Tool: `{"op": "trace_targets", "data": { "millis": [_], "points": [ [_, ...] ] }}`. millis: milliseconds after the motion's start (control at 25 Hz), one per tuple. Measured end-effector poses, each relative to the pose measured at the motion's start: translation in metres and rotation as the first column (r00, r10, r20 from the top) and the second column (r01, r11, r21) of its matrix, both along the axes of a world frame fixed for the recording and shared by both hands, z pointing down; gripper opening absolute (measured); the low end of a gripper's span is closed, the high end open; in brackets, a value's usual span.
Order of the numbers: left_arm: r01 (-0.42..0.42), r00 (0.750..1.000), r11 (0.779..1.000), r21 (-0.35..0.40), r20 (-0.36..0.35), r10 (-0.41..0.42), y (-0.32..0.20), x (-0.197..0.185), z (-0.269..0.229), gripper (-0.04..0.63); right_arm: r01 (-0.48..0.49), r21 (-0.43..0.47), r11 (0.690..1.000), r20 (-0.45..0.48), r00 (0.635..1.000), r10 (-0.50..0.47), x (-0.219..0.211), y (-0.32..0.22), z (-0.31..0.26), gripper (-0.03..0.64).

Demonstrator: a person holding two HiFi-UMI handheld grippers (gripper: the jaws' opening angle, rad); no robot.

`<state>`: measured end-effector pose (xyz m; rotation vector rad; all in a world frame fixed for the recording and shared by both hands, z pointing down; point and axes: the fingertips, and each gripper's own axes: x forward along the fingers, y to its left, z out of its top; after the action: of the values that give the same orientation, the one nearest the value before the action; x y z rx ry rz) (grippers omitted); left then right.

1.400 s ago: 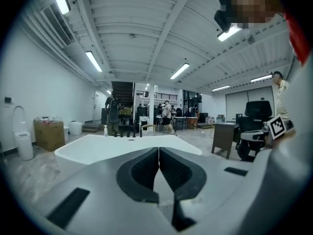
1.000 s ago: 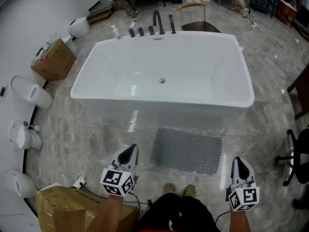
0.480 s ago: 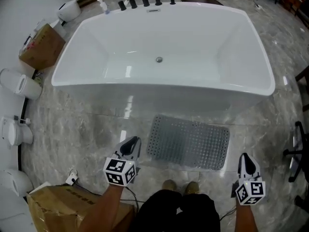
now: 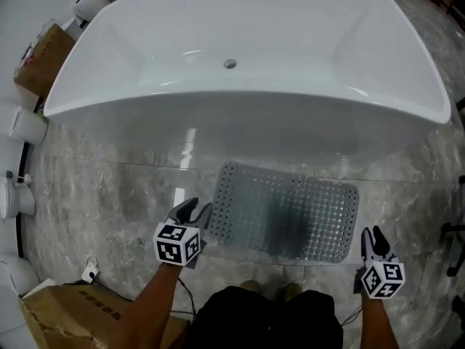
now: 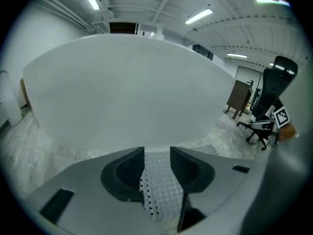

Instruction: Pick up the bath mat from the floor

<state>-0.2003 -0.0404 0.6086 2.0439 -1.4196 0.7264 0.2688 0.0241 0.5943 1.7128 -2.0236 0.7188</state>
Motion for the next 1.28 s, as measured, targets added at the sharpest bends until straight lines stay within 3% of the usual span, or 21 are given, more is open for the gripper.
{"op": "trace_targets", "data": {
  "millis": [280, 600, 960, 1280],
  "points": [
    [0.03, 1.0, 0.988, -0.152, 0.001, -0.03, -0.01, -0.018, 0.129, 0.217, -0.02, -0.11, 0.994, 0.004, 1.0, 0.02, 0.019, -0.003, 0.123, 0.204],
    [0.072, 0.996, 0.956, -0.283, 0.071, -0.054, -0.015, -0.041, 0.25, 0.256, -0.073, -0.231, 0.97, 0.006, 0.997, 0.076, 0.05, 0.004, 0.253, 0.282],
    [0.037, 0.996, 0.932, -0.361, 0.09, -0.005, -0.001, -0.036, 0.324, 0.268, -0.097, -0.332, 0.938, -0.026, 0.995, 0.094, 0.075, 0.017, 0.327, 0.334],
    [0.014, 0.986, 0.935, -0.355, 0.159, 0.046, -0.004, -0.035, 0.342, 0.276, -0.147, -0.378, 0.914, -0.063, 0.989, 0.133, 0.078, 0.019, 0.362, 0.368]
  ]
}}
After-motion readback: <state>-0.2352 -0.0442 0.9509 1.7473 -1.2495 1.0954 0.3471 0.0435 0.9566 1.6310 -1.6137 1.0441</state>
